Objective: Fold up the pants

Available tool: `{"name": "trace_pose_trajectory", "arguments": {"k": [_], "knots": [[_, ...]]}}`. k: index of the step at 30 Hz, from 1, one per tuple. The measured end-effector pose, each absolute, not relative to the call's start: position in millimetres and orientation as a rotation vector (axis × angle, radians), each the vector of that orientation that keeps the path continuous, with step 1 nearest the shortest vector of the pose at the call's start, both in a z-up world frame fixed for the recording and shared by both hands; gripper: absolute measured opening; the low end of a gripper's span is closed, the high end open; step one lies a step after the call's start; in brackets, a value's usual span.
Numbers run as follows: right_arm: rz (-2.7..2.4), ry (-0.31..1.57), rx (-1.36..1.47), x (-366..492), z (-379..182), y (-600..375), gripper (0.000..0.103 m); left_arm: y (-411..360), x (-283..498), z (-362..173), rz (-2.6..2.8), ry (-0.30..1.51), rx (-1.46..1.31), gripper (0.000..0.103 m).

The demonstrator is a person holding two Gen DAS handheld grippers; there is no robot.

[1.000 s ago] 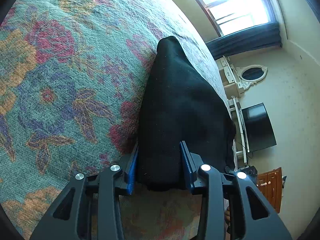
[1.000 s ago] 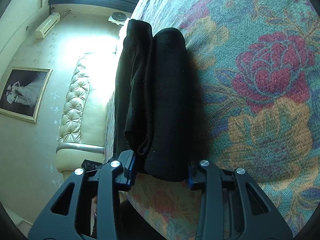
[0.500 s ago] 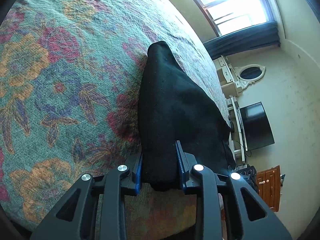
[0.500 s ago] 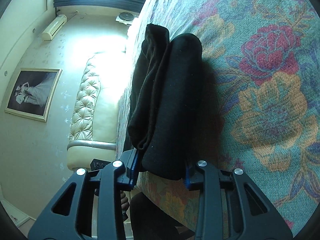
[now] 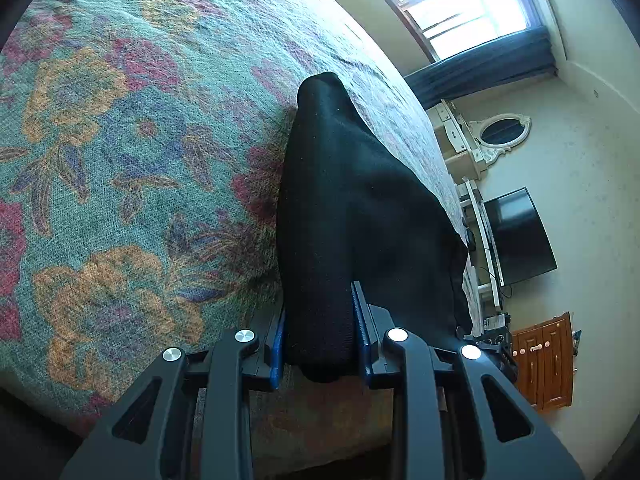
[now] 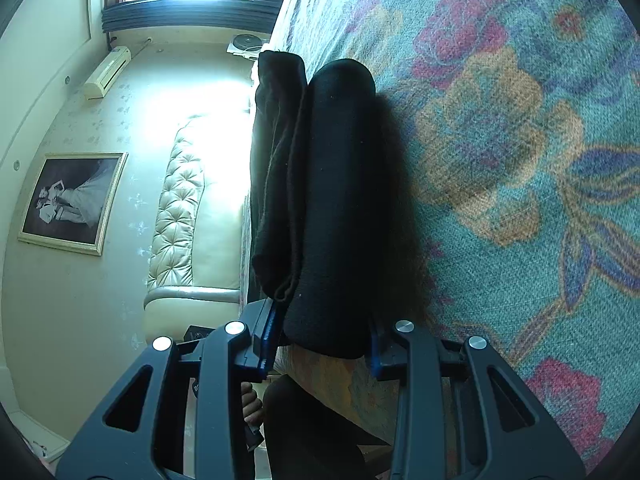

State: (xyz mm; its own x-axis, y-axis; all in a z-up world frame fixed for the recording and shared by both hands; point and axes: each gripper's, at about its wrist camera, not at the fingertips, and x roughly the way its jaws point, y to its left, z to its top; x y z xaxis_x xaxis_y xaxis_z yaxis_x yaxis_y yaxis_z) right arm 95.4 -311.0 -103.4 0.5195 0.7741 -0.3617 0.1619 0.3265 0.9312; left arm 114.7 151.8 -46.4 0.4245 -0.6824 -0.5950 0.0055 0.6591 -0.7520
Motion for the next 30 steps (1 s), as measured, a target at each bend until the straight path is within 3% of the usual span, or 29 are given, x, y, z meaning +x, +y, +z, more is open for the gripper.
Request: {"name": "trace_pose_trajectory", "arguments": {"k": [19, 30], "knots": [[0.525, 0.976, 1.211, 85, -119, -330, 0.033, 154, 118, -46, -0.491, 1.051, -0.698, 0.030], [0.538, 0.960, 1.218, 74, -124, -335, 0.033, 161, 116, -57, -0.491, 1.060, -0.736, 0.048]]}}
